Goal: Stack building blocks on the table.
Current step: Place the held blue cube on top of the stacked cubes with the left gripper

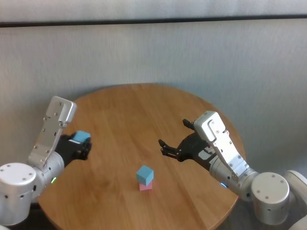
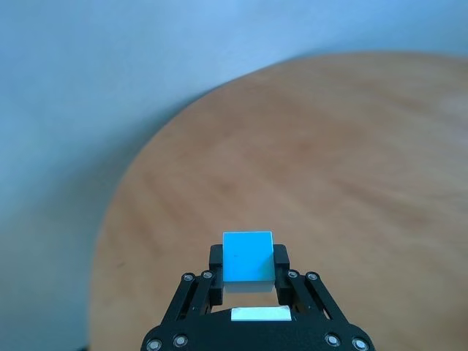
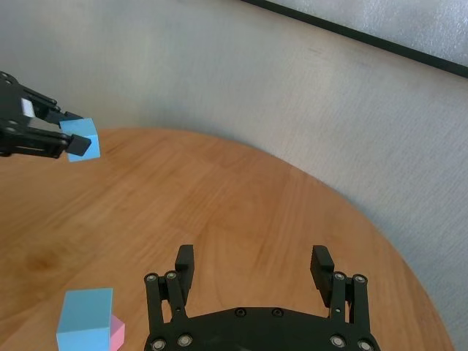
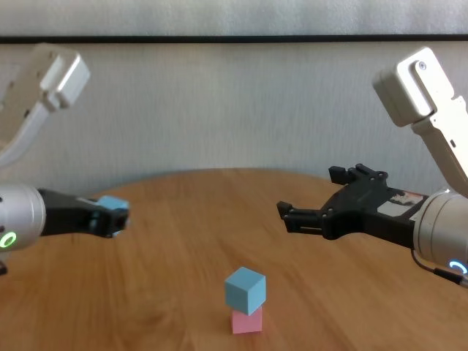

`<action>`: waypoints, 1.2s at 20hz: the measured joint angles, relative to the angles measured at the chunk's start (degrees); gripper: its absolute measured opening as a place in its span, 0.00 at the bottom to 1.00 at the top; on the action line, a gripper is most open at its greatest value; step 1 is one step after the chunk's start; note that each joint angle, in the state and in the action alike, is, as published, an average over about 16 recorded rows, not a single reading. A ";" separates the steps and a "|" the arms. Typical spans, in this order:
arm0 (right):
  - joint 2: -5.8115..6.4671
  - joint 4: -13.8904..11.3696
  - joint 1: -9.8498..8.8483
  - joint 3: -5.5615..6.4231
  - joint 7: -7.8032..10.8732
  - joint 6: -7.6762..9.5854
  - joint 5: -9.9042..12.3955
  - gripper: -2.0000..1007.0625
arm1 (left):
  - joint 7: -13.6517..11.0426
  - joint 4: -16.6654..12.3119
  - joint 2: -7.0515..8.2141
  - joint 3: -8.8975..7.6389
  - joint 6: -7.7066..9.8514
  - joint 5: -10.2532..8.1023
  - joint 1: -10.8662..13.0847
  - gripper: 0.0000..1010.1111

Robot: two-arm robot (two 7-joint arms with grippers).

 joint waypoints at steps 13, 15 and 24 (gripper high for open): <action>0.00 0.00 0.00 0.00 0.00 0.00 0.00 1.00 | -13.20 -12.75 5.96 3.57 2.52 -6.07 3.75 0.39; 0.00 0.00 0.00 0.00 0.00 0.00 0.00 1.00 | -14.19 -13.27 6.41 4.13 3.06 -6.90 3.71 0.39; 0.00 0.00 0.00 0.00 0.00 0.00 0.00 1.00 | -16.58 -13.30 7.37 6.86 4.61 -9.12 2.99 0.39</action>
